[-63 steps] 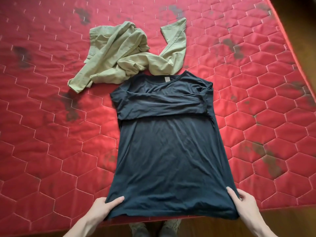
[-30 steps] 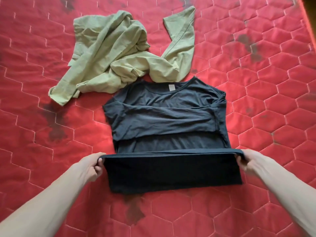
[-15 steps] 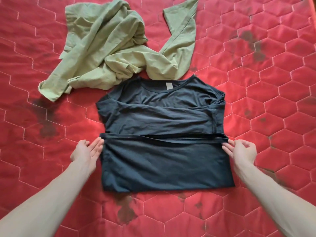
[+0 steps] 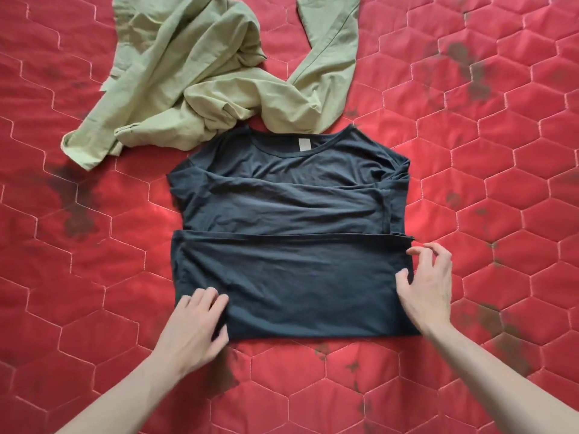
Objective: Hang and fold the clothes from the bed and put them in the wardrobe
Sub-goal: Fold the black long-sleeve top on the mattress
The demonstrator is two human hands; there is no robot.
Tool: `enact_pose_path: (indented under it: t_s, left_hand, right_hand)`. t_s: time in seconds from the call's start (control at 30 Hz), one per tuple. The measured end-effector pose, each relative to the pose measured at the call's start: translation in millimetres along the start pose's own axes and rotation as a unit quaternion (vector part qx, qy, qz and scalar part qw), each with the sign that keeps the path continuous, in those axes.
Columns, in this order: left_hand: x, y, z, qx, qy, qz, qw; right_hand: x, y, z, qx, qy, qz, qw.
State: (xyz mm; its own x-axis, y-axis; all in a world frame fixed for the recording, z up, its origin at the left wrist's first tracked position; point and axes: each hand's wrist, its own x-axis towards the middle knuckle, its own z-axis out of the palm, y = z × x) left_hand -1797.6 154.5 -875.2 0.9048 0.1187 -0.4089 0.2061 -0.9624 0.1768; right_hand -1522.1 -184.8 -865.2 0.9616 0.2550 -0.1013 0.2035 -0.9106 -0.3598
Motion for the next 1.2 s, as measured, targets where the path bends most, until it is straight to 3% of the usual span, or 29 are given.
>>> enact_pose_path:
  t_s: [0.1,0.2,0.23,0.3,0.47,0.63,0.97,1.2]
  left_hand:
    - [-6.6,4.6,4.9,0.062,-0.083,0.024,0.994]
    - [-9.0,6.3,7.4,0.085,-0.129,0.03,0.988]
    - [-9.6,6.1,8.3,0.087,-0.143,0.026,0.986]
    - [-9.5,7.7,8.4,0.093,-0.155,0.018,0.983]
    - [-9.5,3.8,4.6,0.088,-0.153,-0.031,0.984]
    - [-20.8,-4.1,-4.2,0.089,-0.14,-0.063,0.984]
    - [-44.3,-24.6,-47.2,0.064,-0.167,0.007,0.984]
    - [-40.9,-29.4,-111.0,0.088,-0.235,0.126,0.96]
  right_hand:
    - [-15.8,21.6,-6.7,-0.089,-0.05,-0.156,0.982]
    - [-30.7,44.5,-14.1,-0.183,-0.192,-0.373,0.889]
    - [-33.2,50.7,-15.0,-0.214,-0.223,-0.41,0.858]
    - [-36.4,58.7,-13.2,-0.252,-0.23,-0.441,0.83]
    - [-47.3,60.4,-1.7,-0.282,-0.161,-0.46,0.826]
    - [-50.1,56.4,-7.6,-0.265,-0.182,-0.432,0.842]
    - [-49.0,63.5,-73.1,-0.232,-0.261,-0.393,0.851]
    - [-50.4,63.5,-108.9,-0.199,-0.34,-0.357,0.847]
